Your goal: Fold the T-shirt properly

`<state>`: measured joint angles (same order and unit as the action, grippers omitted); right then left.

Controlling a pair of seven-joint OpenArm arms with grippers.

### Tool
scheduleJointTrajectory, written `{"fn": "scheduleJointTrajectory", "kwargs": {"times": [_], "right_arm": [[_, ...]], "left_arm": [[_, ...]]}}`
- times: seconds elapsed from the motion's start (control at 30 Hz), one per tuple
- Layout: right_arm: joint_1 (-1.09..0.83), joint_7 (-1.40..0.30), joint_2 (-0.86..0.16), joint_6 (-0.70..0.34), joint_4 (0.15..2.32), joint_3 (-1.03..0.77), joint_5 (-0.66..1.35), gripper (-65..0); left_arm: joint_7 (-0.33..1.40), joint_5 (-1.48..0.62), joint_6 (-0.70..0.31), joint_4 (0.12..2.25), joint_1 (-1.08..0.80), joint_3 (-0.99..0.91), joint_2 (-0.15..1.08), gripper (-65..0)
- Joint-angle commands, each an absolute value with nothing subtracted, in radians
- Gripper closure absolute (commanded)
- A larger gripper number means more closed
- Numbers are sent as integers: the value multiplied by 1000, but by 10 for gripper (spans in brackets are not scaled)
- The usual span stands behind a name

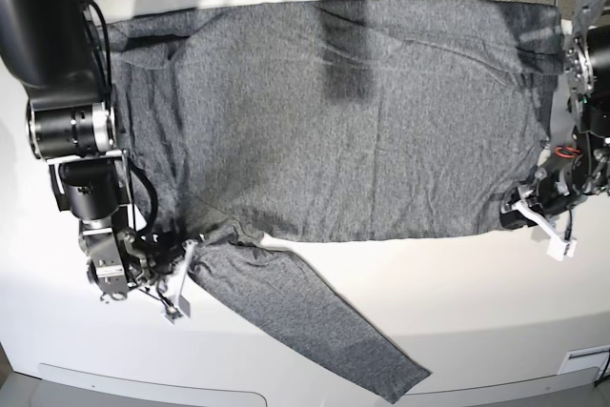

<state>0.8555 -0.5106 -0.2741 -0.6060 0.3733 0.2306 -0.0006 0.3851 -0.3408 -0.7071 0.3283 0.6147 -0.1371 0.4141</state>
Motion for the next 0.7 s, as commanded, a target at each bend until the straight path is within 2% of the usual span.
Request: {"fn": "scheduleJointTrajectory", "kwargs": {"times": [0.0, 0.23, 0.43, 0.57, 0.67], "right_arm": [[900, -515, -280, -620, 411, 229, 22, 0], [853, -691, -289, -635, 619, 229, 154, 0], [695, -810, -347, -617, 999, 220, 287, 0], [574, -859, -395, -566, 1262, 170, 354, 0], [502, -896, -418, -566, 1369, 99, 395, 0]], "left_arm": [[407, -348, -698, 343, 632, -136, 432, 0], [488, -422, -698, 402, 632, -136, 435, 0], [610, -526, -698, 535, 622, -136, 436, 0], [615, -625, -698, 675, 543, -136, 446, 0], [650, -713, -698, 834, 444, -136, 463, 0]]}}
